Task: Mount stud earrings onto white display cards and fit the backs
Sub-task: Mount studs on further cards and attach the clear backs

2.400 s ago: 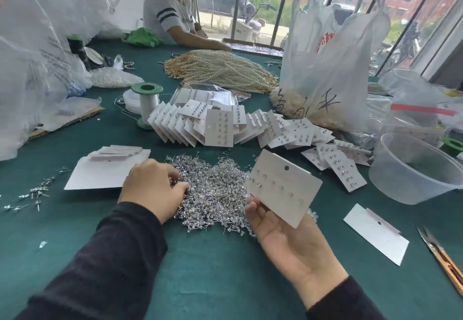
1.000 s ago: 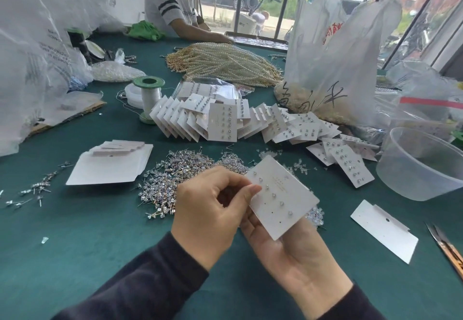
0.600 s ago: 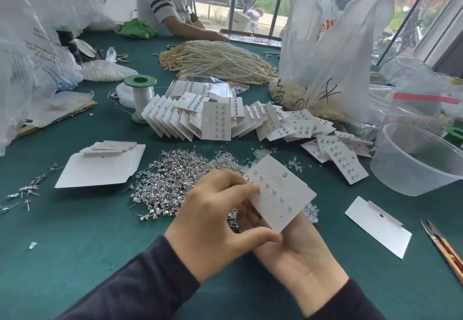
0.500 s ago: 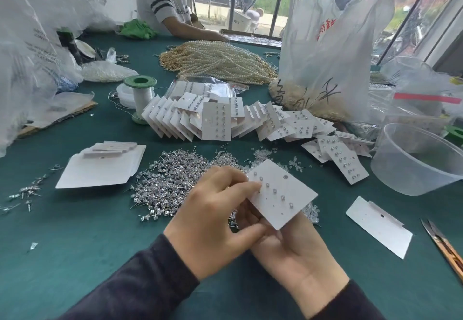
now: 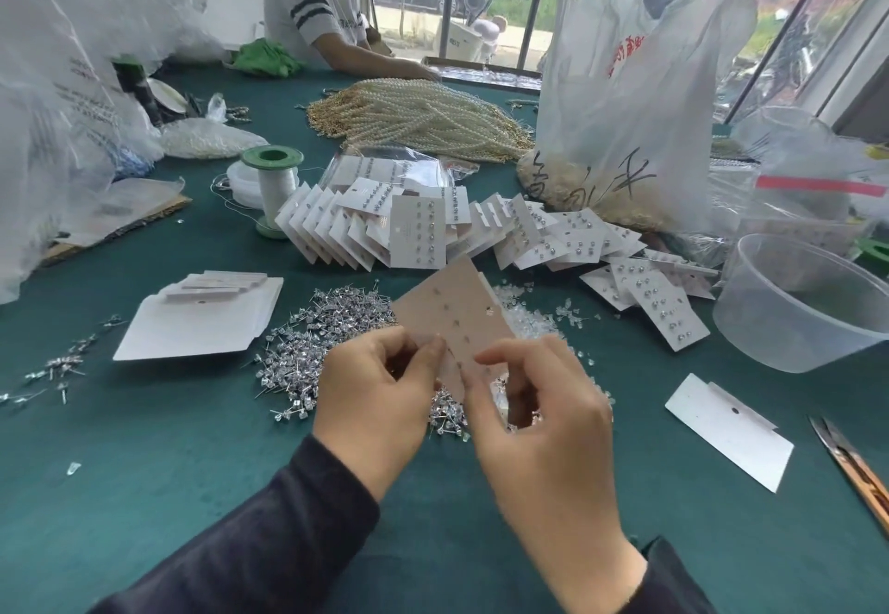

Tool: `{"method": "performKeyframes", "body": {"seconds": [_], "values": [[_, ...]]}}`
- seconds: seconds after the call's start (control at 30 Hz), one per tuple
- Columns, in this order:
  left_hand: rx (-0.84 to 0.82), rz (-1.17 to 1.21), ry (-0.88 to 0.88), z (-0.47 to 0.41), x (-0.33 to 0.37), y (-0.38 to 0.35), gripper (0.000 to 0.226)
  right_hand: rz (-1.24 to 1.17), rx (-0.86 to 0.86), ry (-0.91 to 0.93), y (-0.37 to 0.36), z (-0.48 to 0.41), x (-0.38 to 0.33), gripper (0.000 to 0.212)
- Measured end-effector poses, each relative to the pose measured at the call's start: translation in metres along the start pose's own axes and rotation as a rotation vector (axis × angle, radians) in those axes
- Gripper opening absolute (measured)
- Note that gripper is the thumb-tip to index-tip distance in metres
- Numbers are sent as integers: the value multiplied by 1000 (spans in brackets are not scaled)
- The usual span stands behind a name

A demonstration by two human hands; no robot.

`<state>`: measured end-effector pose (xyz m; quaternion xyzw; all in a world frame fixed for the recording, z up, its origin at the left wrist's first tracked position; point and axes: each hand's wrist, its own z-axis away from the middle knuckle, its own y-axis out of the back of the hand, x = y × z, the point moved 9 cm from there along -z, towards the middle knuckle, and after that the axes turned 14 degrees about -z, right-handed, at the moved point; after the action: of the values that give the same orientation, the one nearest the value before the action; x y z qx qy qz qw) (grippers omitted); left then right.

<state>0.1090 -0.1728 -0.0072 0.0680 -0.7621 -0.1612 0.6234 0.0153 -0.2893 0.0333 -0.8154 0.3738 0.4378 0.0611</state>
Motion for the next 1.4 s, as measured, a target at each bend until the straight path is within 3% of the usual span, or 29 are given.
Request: {"method": "performKeyframes", "body": {"seconds": [0.07, 0.23, 0.47, 0.6, 0.67, 0.77, 0.83, 1.03, 1.4], "values": [[-24, 40, 3, 2, 1, -4, 25, 104, -5, 93, -6, 4, -6, 8], [-41, 21, -15, 5, 4, -6, 28, 159, 7, 108, -6, 3, 0, 3], [-137, 82, 106, 7, -5, -16, 30, 154, -4, 120, -5, 1, -1, 6], [-86, 159, 190, 3, -14, -9, 27, 135, -22, 188, 2, -9, -6, 9], [-59, 197, 238, 0, -17, -4, 27, 282, -25, 108, 14, -21, 13, 14], [-62, 265, 309, 1, -21, -2, 27, 607, -245, -211, 18, -29, 67, 25], [-67, 272, 322, 2, -21, -3, 27, 652, -324, -295, 16, -26, 82, 25], [-69, 263, 336, 3, -20, -4, 25, 608, -239, -255, 14, -30, 77, 7], [-68, 283, 376, 3, -23, -5, 26, 476, -226, -279, 14, -29, 79, 6]]}}
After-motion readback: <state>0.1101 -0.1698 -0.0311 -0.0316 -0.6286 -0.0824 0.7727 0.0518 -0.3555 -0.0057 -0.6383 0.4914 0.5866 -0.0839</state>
